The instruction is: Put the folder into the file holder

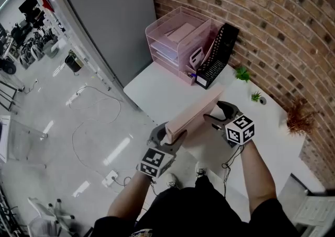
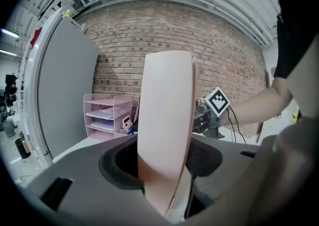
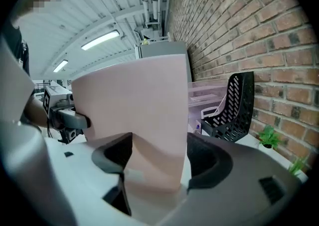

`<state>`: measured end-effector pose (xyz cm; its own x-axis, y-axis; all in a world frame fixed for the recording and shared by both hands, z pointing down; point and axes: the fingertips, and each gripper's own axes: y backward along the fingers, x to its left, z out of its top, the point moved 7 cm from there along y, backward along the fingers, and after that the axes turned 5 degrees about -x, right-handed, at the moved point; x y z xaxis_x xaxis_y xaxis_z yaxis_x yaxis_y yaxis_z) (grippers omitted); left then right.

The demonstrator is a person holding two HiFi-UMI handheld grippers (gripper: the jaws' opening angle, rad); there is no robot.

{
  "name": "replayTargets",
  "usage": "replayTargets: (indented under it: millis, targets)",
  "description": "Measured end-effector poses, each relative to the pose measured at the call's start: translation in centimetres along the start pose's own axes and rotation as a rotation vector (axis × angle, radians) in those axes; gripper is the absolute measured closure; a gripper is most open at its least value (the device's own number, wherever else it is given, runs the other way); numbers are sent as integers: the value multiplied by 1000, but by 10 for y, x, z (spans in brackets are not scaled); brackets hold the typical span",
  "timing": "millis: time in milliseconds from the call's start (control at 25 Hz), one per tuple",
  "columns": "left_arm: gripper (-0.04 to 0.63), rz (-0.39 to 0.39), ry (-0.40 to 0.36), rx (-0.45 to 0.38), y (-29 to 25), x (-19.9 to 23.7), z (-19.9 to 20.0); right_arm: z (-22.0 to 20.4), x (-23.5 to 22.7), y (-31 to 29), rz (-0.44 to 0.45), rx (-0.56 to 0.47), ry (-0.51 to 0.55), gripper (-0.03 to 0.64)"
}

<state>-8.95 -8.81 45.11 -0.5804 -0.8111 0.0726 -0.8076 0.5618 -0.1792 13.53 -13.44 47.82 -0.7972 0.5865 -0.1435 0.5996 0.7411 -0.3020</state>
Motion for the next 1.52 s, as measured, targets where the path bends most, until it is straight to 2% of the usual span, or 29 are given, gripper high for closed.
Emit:
replayTargets:
  millis: [520, 840, 1160, 1520]
  targets:
    - [380, -50, -64, 47, -8, 11, -7, -4, 18, -5, -96, 13, 21, 267]
    - [430, -66, -86, 38, -9, 20, -7, -2, 31, -11, -164, -40, -42, 265]
    - [453, -14, -84, 17, -17, 21, 2, 10, 41, 8, -208, -119, -66, 281]
    - [456, 55, -97, -56, -36, 8, 57, 31, 15, 54, -259, -247, -126, 296]
